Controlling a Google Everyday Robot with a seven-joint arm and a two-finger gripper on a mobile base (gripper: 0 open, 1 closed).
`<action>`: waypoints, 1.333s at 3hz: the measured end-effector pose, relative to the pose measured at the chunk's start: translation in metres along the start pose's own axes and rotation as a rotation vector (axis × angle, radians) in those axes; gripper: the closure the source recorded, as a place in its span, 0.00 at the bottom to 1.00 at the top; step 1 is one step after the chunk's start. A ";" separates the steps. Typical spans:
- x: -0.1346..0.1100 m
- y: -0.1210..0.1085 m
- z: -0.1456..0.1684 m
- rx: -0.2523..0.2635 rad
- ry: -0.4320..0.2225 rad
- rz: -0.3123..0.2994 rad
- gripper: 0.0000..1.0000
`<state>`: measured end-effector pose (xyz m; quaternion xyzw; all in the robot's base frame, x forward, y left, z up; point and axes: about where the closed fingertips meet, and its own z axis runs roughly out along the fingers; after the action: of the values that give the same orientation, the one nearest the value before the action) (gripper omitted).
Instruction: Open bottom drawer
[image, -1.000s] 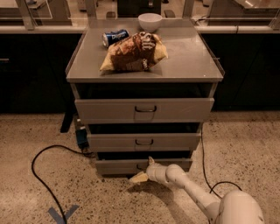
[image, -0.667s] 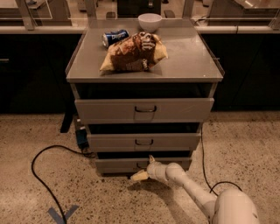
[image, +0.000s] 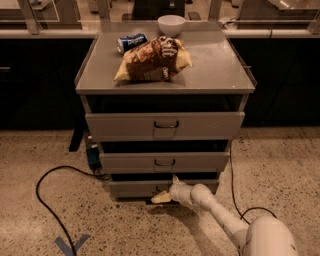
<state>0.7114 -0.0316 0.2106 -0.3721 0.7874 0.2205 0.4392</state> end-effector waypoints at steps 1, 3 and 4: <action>-0.027 -0.008 -0.010 0.039 -0.026 -0.111 0.00; -0.032 -0.010 -0.008 0.039 -0.021 -0.167 0.00; -0.031 -0.015 -0.006 0.033 -0.006 -0.181 0.00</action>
Offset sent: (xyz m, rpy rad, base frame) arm 0.0186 0.0013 0.0334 -0.3040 -0.0468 0.2251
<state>0.7303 -0.0333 0.2403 -0.4338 0.7529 0.1680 0.4656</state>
